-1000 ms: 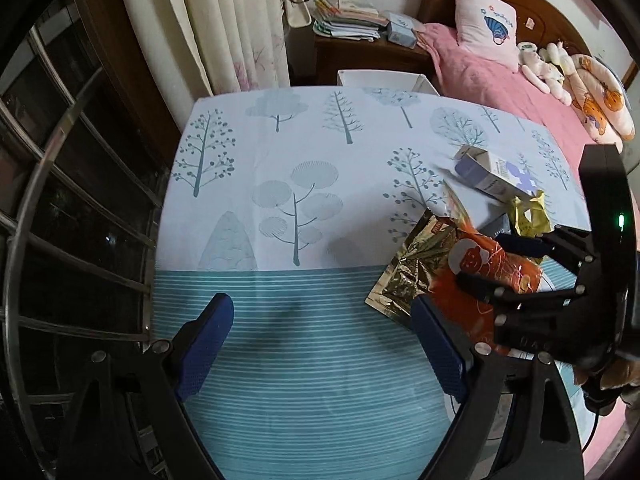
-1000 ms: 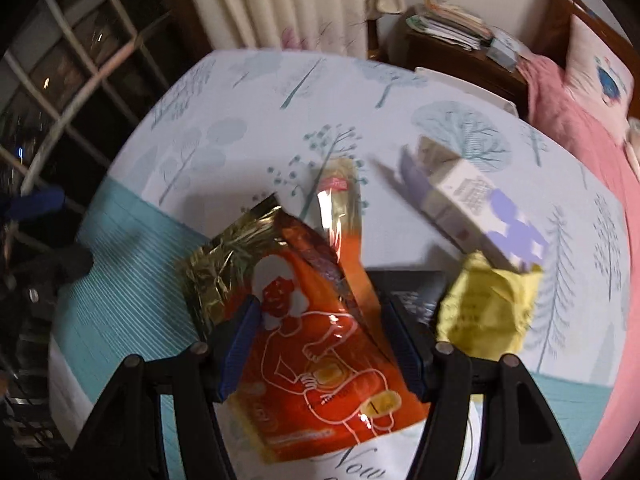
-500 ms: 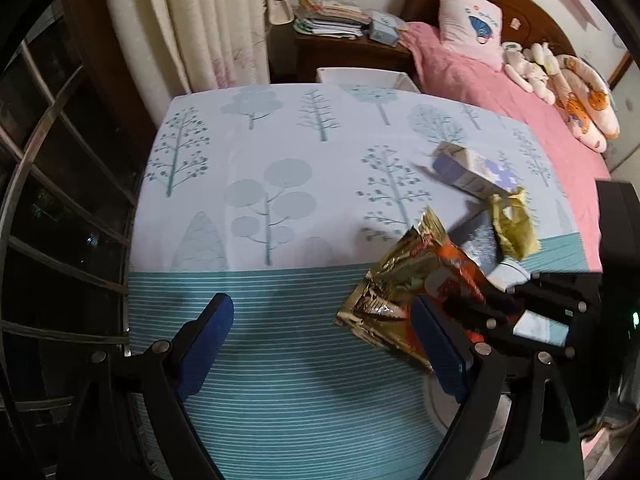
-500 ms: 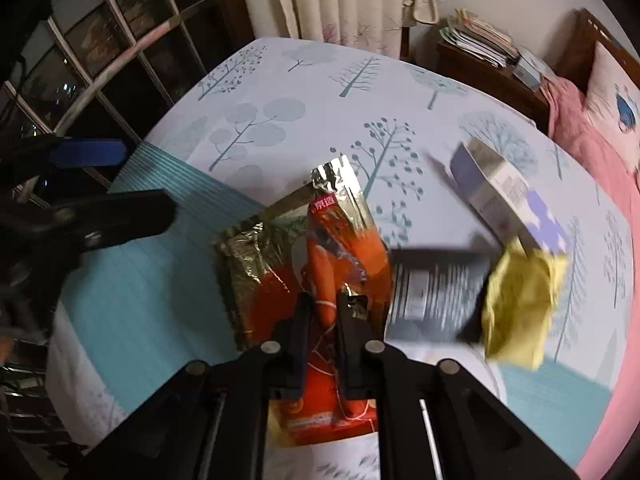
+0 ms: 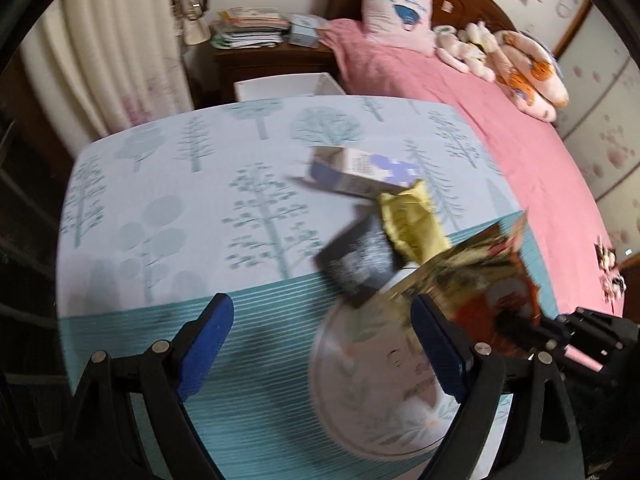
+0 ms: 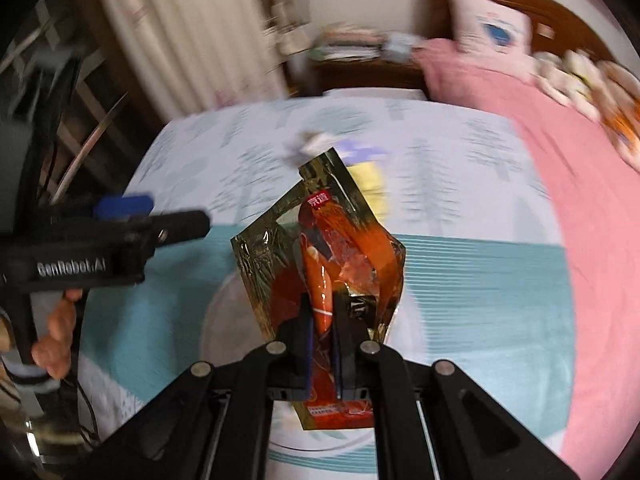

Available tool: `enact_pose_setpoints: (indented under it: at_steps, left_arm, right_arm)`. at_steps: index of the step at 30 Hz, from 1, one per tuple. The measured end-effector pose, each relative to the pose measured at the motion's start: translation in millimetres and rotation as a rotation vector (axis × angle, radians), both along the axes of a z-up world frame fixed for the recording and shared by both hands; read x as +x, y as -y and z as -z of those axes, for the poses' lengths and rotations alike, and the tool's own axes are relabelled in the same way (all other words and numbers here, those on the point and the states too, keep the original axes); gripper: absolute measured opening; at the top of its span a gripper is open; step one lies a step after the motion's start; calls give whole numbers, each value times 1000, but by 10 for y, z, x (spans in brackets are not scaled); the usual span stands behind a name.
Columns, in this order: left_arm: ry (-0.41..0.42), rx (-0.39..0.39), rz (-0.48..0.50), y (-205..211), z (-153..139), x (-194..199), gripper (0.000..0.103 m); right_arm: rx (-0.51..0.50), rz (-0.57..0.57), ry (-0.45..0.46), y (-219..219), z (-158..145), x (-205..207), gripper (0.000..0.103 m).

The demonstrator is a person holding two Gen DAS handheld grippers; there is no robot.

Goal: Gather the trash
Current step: 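Grasp the orange snack packet with the right tool while the left tool grasps the yellow wrapper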

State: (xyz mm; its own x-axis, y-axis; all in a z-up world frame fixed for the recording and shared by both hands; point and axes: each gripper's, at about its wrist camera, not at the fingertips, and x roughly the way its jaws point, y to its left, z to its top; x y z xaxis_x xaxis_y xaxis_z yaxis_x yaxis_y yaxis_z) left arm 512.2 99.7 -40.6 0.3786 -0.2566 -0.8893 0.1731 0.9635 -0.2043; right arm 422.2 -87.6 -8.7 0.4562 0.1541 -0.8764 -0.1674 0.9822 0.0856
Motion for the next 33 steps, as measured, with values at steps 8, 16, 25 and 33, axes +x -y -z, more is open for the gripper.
enact_pose_setpoints:
  at_steps: [8,16,25,33]
  left_arm:
    - [-16,-14,41,428,157,288,89]
    - [-28,35,83,905,376,625,89]
    - [-49,98,127,1191,623,808,63]
    - [19,132,171,1349,552,698,38]
  right_arm:
    - [-15,312,18,586,147,124,7]
    - [13,420,18,773,353,336,7]
    - [38,407,21,806,396,323,7]
    - [61,411,5,888,423,172,7]
